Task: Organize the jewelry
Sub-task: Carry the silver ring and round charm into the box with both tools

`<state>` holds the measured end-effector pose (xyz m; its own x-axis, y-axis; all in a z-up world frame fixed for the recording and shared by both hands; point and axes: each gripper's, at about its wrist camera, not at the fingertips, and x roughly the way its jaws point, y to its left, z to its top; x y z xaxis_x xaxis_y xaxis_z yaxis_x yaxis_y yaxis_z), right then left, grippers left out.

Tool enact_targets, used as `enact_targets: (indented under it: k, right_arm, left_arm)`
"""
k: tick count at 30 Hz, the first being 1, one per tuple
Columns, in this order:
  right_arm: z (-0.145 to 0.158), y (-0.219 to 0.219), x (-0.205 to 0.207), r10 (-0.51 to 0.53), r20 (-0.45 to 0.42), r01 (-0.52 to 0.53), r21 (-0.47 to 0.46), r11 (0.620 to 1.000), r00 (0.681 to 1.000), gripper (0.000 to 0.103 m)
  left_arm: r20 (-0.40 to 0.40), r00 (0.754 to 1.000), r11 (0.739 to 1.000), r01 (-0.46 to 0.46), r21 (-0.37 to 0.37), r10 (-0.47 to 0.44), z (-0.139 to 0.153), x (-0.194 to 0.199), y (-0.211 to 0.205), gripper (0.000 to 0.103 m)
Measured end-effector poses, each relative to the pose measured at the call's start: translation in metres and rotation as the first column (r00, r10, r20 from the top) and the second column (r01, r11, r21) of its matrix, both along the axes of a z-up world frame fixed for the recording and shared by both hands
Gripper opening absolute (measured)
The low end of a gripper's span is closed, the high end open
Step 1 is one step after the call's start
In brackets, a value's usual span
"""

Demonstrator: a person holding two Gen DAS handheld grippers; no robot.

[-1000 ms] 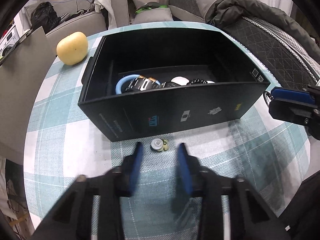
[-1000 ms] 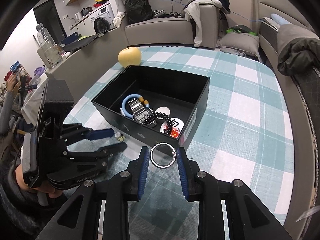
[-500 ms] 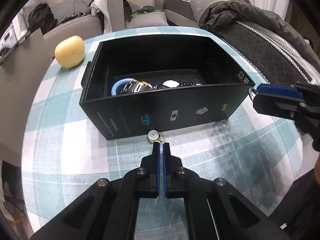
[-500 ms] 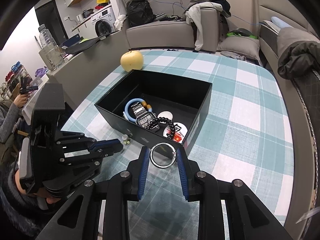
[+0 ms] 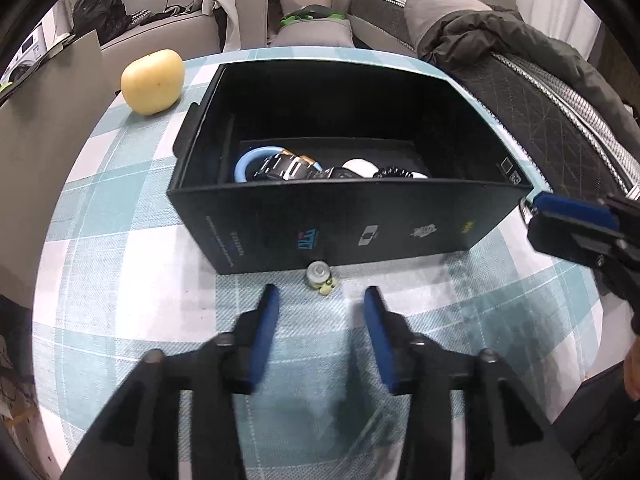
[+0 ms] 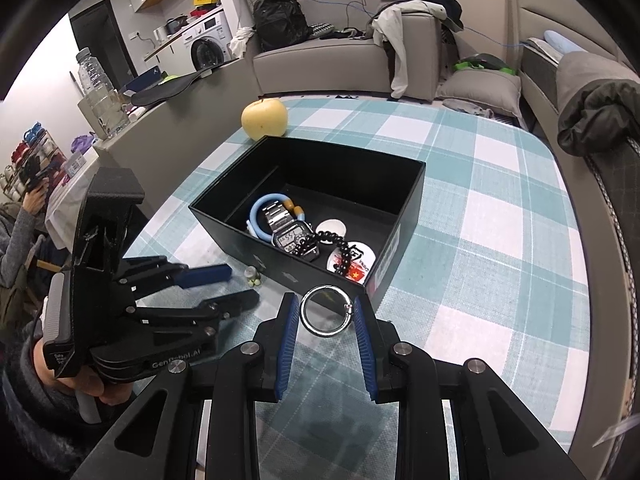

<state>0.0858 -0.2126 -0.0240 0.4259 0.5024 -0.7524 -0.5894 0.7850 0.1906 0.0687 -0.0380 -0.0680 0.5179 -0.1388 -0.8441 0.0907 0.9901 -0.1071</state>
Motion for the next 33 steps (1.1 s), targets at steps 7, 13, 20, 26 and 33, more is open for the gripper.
enact_targets:
  k: [7,13,20,26,33]
  right_arm:
    - [-0.001,-0.005,0.005,-0.010,-0.018,0.010,0.012,1.000,1.000,0.027]
    - [0.002,-0.005,0.002,-0.008,-0.009,0.008,0.016,1.000,1.000,0.027]
    - [0.005,-0.003,-0.001,-0.006,0.005,0.006,0.019,1.000,1.000,0.027]
    - [0.014,0.001,-0.006,0.005,0.034,-0.006,0.044,0.999,0.999,0.027]
    - [0.023,0.002,-0.010,0.007,0.078,-0.014,0.089,0.996,0.997,0.027]
  left_arm:
    - [0.030,0.999,1.000,-0.024,0.004,0.024,-0.003,0.004,-0.001,0.039]
    - [0.057,0.998,0.998,-0.037,0.057,0.034,-0.004,0.003,-0.004,0.031]
    - [0.051,0.997,0.998,-0.053,0.016,0.052,-0.003,0.001,0.008,0.008]
    - [0.109,0.994,1.000,0.002,0.024,-0.004,0.015,-0.016,0.004,0.007]
    - [0.215,0.976,0.999,0.029,-0.012,-0.026,0.049,-0.027,0.010,0.007]
